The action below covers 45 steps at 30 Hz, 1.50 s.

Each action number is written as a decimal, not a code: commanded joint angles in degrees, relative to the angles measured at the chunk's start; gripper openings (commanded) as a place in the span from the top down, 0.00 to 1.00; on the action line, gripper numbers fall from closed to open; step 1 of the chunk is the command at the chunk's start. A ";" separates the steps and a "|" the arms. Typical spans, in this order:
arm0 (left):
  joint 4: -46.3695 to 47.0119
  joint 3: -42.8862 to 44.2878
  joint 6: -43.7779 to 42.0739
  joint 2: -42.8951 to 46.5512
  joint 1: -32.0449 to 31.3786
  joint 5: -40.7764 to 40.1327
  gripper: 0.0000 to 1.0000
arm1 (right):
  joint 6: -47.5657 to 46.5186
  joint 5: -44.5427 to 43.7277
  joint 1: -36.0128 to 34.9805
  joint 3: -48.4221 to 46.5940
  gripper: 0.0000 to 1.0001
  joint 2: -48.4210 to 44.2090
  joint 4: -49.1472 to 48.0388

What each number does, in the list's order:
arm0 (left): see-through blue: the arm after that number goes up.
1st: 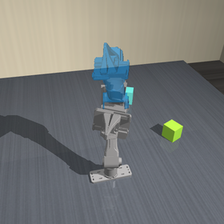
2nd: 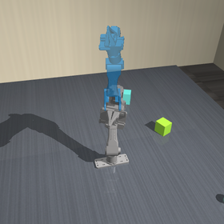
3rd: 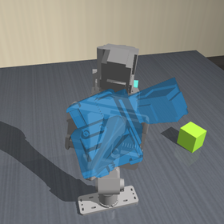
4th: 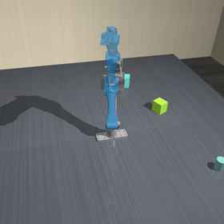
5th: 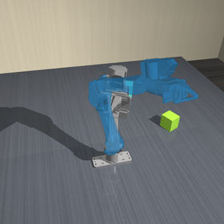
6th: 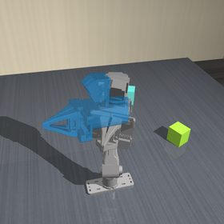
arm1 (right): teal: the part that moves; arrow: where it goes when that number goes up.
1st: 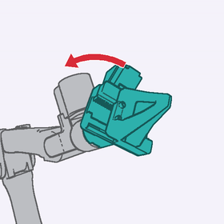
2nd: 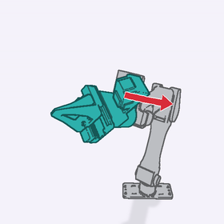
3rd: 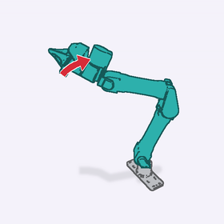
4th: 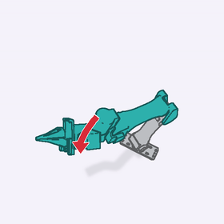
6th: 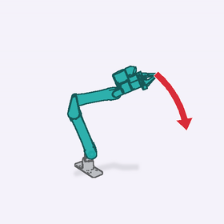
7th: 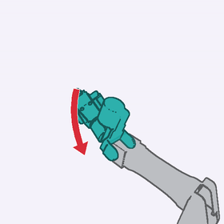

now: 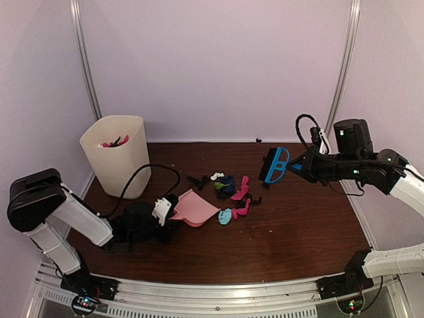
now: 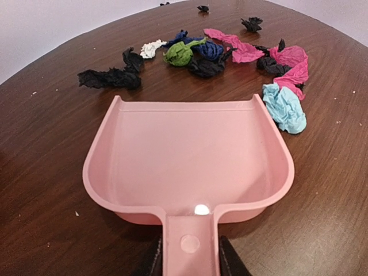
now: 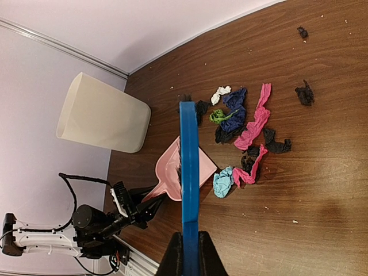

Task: Sweep away the paper scraps from the table

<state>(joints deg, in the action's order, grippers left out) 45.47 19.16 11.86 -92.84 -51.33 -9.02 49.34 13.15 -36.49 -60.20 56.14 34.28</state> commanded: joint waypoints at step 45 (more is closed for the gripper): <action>-51.36 6.92 11.72 35.26 -14.21 -5.51 1.00 | -38.11 -7.21 12.21 -21.34 1.00 25.95 15.76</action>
<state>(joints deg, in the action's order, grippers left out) -6.22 22.94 23.03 -56.12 -64.64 -16.60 15.53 10.48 -24.86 -80.25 81.19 46.59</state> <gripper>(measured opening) 0.267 0.069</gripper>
